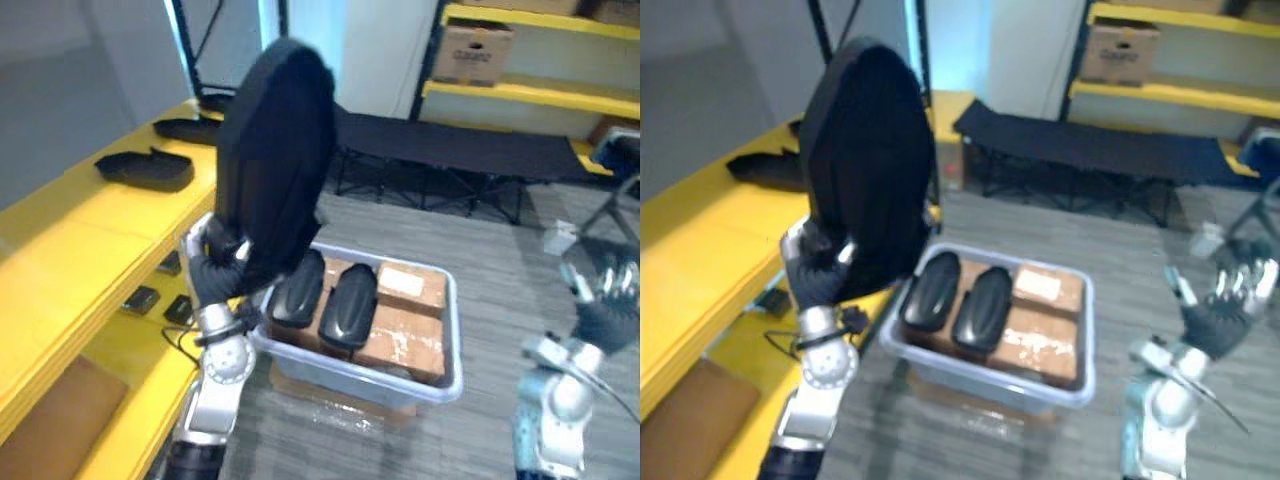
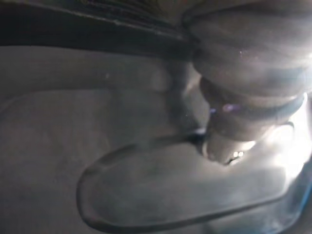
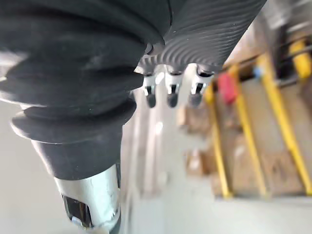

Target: Walk over and take plastic housings, then place them on the shelf

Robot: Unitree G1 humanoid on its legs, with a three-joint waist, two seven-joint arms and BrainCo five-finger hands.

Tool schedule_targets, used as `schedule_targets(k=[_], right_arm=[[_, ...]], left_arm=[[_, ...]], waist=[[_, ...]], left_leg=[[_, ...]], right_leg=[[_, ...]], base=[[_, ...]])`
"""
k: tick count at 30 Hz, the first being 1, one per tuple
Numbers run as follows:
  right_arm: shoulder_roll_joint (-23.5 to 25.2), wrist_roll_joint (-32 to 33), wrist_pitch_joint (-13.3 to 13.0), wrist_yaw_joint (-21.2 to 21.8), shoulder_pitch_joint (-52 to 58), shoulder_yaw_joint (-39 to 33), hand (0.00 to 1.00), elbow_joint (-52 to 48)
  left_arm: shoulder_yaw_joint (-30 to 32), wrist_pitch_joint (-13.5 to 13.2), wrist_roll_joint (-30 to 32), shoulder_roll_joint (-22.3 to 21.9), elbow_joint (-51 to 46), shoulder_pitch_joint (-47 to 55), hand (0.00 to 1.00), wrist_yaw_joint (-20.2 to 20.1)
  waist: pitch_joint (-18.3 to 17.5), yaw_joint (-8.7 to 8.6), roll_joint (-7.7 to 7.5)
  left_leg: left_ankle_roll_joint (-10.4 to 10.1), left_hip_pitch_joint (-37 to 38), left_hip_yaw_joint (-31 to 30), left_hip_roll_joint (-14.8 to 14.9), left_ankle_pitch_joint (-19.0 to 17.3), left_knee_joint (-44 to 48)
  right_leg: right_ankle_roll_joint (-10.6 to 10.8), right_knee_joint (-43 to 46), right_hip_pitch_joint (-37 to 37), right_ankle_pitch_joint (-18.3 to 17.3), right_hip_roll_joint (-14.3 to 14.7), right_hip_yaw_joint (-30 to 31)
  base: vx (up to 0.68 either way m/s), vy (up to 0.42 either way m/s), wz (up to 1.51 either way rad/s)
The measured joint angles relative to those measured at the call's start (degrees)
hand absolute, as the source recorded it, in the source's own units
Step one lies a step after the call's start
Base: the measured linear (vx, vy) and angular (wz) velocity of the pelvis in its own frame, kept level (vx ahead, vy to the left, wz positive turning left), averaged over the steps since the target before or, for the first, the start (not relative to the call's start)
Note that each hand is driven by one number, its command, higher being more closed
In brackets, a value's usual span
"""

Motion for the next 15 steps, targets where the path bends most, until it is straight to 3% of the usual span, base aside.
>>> schedule_targets(k=[2, 6, 9, 12, 15], right_arm=[[3.2, 0.3, 0.8, 0.5, 3.7, -0.9, 0.0, 5.1], [6.8, -16.6, 6.6, -4.8, 8.4, 0.9, 0.0, 15.0], [7.4, -23.5, 8.0, -6.1, 9.2, 4.2, 0.0, 15.7], [7.1, -25.8, 8.0, -4.9, 8.3, 6.9, 0.0, 15.3], [5.2, -25.5, 8.1, -1.8, 5.5, 10.9, 0.0, 14.1]], left_arm=[[0.2, -1.8, -5.3, -0.9, 0.6, 2.8, 1.0, -1.3], [0.0, -5.7, -17.4, -3.4, 2.5, 7.2, 1.0, -8.5], [0.4, -7.1, -21.6, -3.8, 3.8, 8.1, 1.0, -10.5], [2.6, -8.4, -22.3, -3.8, 3.8, 8.2, 1.0, -9.9], [7.0, -8.5, -21.8, -4.0, 3.6, 8.2, 1.0, -6.0]], waist=[[0.0, -0.34, -0.01], [0.3, -0.54, 0.26], [0.5, -0.38, 0.33], [0.9, 0.77, 0.13], [1.7, 1.21, 0.58]], left_leg=[[-0.1, -0.1, 0.4, 0.1, 0.2, -0.7], [-0.2, 0.0, 0.8, 0.2, 0.2, -1.4], [-0.2, 0.0, 0.6, 0.1, 0.2, -1.6], [-0.2, 0.0, 0.4, 0.1, 0.2, -1.5], [0.0, 0.0, -2.2, -0.3, 0.2, -1.4]], right_leg=[[0.0, -0.3, -0.5, 0.0, 0.2, 0.2], [0.0, -0.5, -0.9, 0.0, 0.3, 0.5], [0.0, -0.5, -0.8, 0.0, 0.1, 0.3], [0.1, -0.5, -0.7, 0.1, 0.0, 0.1], [0.2, -0.7, 1.0, 0.1, -0.5, -2.0]], base=[[0.04, -0.001, -0.1], [0.05, 0.01, -0.03], [0.02, 0.01, 0.02], [0.0, 0.006, 0.03], [-0.02, -0.003, 0.3]])
